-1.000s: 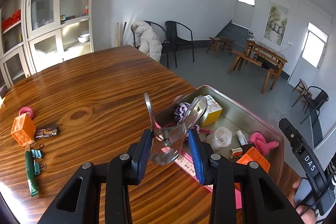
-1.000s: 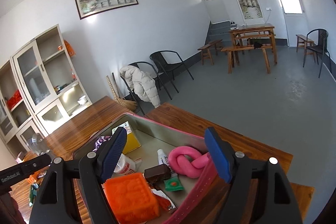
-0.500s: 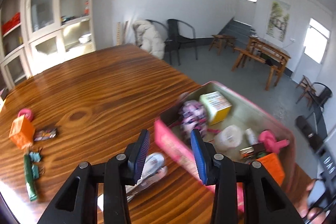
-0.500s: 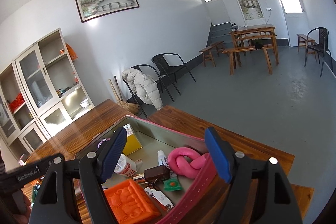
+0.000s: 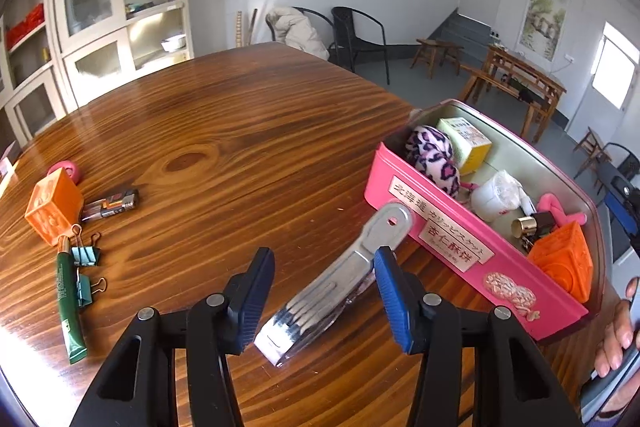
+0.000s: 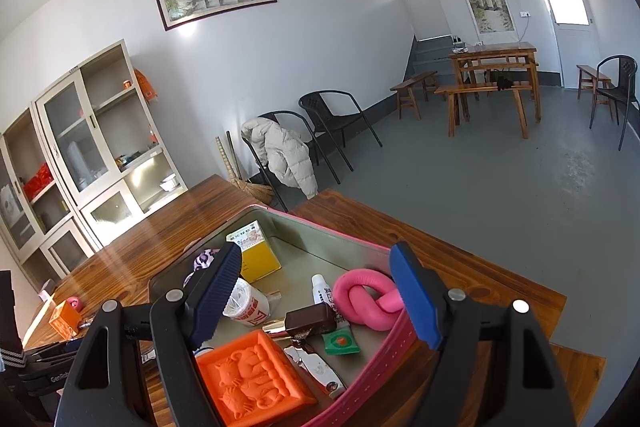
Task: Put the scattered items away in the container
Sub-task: 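Lower the silver clamp into the pink tin and open the left tool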
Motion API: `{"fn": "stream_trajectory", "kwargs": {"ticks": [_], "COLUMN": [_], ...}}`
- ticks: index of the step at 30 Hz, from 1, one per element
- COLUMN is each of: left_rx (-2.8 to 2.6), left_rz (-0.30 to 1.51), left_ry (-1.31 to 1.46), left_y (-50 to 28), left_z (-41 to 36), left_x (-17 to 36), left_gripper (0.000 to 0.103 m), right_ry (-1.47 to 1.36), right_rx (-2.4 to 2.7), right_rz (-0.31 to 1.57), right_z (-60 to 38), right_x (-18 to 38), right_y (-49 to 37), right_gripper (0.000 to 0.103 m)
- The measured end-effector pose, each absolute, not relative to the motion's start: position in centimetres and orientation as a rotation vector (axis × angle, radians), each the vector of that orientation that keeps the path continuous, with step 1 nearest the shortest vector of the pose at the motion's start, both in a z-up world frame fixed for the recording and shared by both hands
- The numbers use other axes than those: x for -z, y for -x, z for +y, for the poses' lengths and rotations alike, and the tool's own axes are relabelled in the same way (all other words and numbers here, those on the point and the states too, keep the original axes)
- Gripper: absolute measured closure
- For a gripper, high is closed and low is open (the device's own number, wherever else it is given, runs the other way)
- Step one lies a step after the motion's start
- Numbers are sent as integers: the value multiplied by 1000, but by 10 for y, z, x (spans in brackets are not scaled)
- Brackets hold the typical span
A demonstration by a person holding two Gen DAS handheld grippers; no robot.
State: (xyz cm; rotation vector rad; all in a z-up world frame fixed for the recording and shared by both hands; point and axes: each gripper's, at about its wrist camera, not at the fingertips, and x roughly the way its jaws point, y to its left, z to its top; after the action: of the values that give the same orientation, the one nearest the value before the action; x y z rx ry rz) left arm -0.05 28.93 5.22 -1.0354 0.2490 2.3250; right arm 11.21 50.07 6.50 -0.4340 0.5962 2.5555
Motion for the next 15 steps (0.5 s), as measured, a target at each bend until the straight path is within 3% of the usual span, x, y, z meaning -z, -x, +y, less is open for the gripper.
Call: {"fn": "stream_trajectory", "kwargs": {"ticks": [2,4,8,9,10,12,15], "left_rx": [-2305,-2296,-2316,-2321,-2321,-2305,-2331], "left_rz": [284,336,419,417,400,337,259], "left_ry": [1022,1015,1008,1020,1032,1083,1090], "left_y": [-3,-5,-3,0,4,12,15], "left_z": [291,295,302,301,299,294,283], "left_x": [-51,-47,-34,-31,-28,-25,-28], "left_gripper": [49,39,39,42,59,81,81], "right_ry": [440,447,459,460,460,460,461], "right_rx": [-2556,-2558,-2561,-2559,-2557,-2555,-2558], "right_rz": [584,571,556,550,544,532,514], "right_z": [500,498,496,495,495,494,492], "right_x": [-64,-64,-64,-63,-63,-63,-64], "right_y": [-112,-111,-108,-108,-108,-108,-108], "right_gripper": [23,23,23,23,23,23,23]}}
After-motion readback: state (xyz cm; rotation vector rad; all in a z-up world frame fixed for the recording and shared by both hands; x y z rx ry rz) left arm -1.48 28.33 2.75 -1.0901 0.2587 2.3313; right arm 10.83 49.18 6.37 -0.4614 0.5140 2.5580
